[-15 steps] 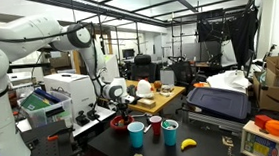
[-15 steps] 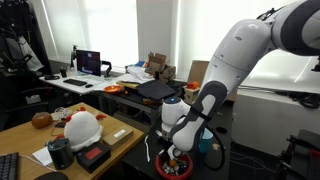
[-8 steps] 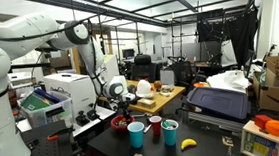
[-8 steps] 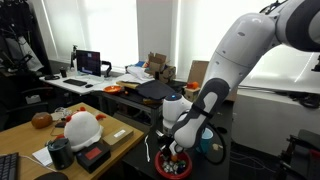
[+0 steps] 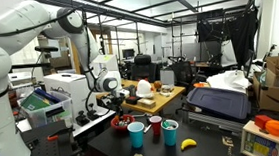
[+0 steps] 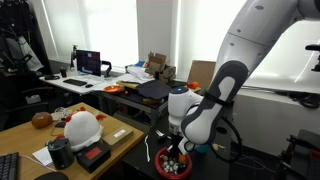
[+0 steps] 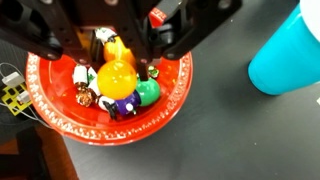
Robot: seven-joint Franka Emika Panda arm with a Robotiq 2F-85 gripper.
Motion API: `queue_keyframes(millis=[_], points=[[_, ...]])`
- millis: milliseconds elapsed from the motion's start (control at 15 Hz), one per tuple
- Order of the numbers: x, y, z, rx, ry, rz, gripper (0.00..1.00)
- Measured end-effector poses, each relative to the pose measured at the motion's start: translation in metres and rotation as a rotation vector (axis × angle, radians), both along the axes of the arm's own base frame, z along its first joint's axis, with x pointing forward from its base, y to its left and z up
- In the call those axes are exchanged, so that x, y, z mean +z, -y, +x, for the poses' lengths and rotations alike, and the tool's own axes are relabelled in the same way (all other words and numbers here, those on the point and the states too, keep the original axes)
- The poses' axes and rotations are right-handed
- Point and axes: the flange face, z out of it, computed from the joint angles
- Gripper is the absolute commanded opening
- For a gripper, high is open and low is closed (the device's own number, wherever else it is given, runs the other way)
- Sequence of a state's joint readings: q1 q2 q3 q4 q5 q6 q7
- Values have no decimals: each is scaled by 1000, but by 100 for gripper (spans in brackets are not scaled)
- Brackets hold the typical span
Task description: Pick up some of the objects in the bowl and put it in the cup
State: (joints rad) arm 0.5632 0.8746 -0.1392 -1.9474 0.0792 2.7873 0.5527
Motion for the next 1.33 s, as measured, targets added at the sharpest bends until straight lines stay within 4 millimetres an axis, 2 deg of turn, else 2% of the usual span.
queue_keyframes(millis=[200, 400, 667, 867, 1133, 1333], points=[[24, 9, -15, 7, -7, -6, 8], [57, 29, -18, 2, 18, -24, 8], [102, 68, -8, -50, 86, -62, 8], [128, 98, 4, -111, 142, -98, 8], [150, 135, 18, -228, 205, -136, 8], [159, 155, 28, -337, 234, -129, 8]])
